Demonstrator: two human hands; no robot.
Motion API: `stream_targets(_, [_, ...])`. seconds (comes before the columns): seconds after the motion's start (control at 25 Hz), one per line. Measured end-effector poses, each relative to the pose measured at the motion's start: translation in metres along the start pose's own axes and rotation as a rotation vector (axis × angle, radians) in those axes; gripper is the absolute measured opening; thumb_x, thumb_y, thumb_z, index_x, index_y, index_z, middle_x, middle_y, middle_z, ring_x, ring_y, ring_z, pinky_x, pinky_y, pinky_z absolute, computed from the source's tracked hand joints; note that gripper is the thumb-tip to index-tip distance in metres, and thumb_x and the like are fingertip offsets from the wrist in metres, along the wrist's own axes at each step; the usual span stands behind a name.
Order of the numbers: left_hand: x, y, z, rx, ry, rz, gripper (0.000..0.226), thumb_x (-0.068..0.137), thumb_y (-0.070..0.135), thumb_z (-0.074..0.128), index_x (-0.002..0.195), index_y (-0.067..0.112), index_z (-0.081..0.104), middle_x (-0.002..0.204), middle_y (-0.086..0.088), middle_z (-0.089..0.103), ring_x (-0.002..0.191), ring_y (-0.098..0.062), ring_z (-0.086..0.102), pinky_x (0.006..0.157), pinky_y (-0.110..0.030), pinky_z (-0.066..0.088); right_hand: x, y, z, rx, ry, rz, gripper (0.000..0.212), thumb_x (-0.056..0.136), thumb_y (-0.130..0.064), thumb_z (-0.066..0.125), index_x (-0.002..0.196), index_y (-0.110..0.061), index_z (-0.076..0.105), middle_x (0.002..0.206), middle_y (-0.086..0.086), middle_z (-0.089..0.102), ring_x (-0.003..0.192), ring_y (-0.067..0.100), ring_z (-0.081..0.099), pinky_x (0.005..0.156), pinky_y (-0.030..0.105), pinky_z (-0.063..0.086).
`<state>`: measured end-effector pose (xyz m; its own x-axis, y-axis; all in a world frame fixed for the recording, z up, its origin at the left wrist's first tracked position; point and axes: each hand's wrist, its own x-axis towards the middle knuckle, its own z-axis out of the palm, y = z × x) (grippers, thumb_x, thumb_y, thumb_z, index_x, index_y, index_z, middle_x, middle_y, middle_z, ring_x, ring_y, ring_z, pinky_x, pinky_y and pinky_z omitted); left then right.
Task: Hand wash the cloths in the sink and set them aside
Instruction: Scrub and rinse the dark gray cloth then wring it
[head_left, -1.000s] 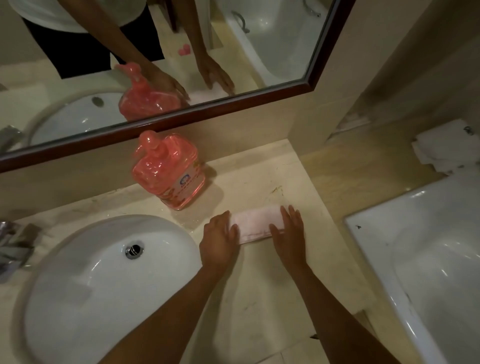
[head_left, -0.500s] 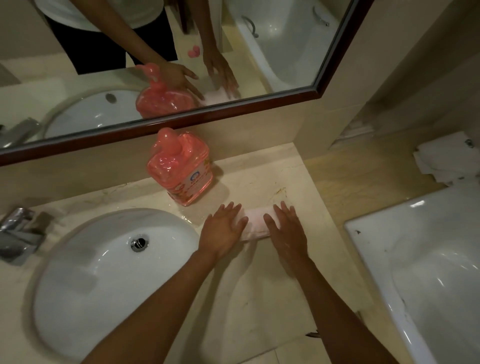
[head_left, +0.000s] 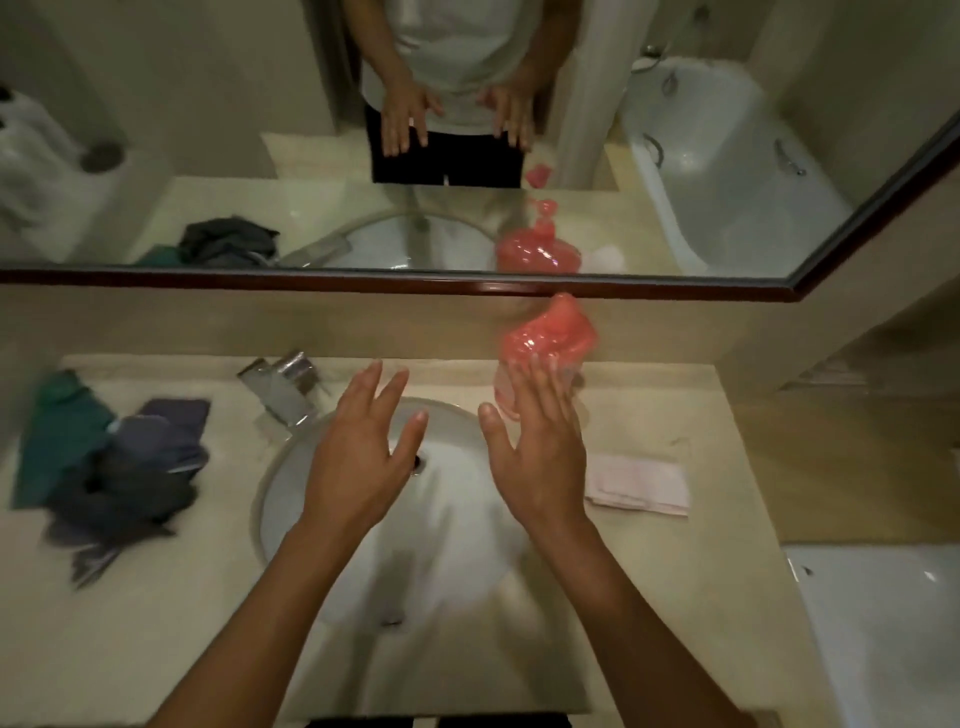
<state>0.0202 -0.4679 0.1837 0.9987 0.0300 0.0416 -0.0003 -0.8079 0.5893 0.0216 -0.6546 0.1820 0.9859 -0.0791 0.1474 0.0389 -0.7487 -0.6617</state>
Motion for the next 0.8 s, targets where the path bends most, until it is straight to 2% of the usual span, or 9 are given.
stream_targets(0.2, [-0.037,-0.083,-0.079,0.053,0.167,-0.187,0.07,0.094,0.061,0.029,0.155,0.029,0.035,0.167,0.003,0.022,0.154,-0.018,0.019,0.12,-0.043,0.025,-0.009,-0.102,0.073,0.0,-0.223,-0.175,0.071,0.096,-0.061,0.027,0.157,-0.026,0.029,0.168,-0.004,0.015,0.155,0.01,0.003,0.125,0.031,0.002])
stream_targets(0.32, [-0.058,-0.14,-0.113,0.009,0.211,-0.315,0.069,0.095,0.059,0.031,0.156,0.026,0.034,0.167,0.0,0.02,0.155,-0.019,0.015,0.122,-0.042,0.021,-0.018,-0.155,0.124,0.022,-0.308,-0.242,0.064,0.102,-0.055,0.034,0.158,-0.026,0.028,0.167,-0.004,0.017,0.155,0.011,0.005,0.126,0.032,0.005])
stream_targets(0.44, [-0.079,-0.196,-0.138,0.003,0.263,-0.421,0.06,0.103,0.047,0.041,0.156,0.022,0.034,0.167,-0.004,0.022,0.154,-0.022,0.017,0.121,-0.042,0.024,-0.025,-0.198,0.178,0.048,-0.369,-0.27,0.06,0.103,-0.05,0.039,0.157,-0.024,0.031,0.167,-0.002,0.021,0.155,0.013,0.009,0.126,0.035,0.01])
stream_targets(0.68, [-0.088,-0.298,-0.149,-0.069,0.175,-0.609,0.057,0.106,0.043,0.037,0.158,0.02,0.03,0.165,-0.004,0.026,0.153,-0.021,0.02,0.12,-0.037,0.024,-0.034,-0.232,0.289,0.032,-0.576,-0.186,0.056,0.105,-0.041,0.042,0.156,-0.017,0.036,0.164,0.002,0.029,0.153,0.017,0.019,0.122,0.032,0.016])
stream_targets(0.8, [-0.072,-0.342,-0.138,-0.201,0.152,-0.671,0.055,0.107,0.037,0.041,0.157,0.015,0.033,0.162,-0.008,0.033,0.15,-0.025,0.028,0.12,-0.038,0.028,-0.032,-0.23,0.341,0.061,-0.648,-0.074,0.05,0.104,-0.033,0.048,0.15,-0.016,0.044,0.156,0.004,0.044,0.144,0.021,0.038,0.114,0.029,0.029])
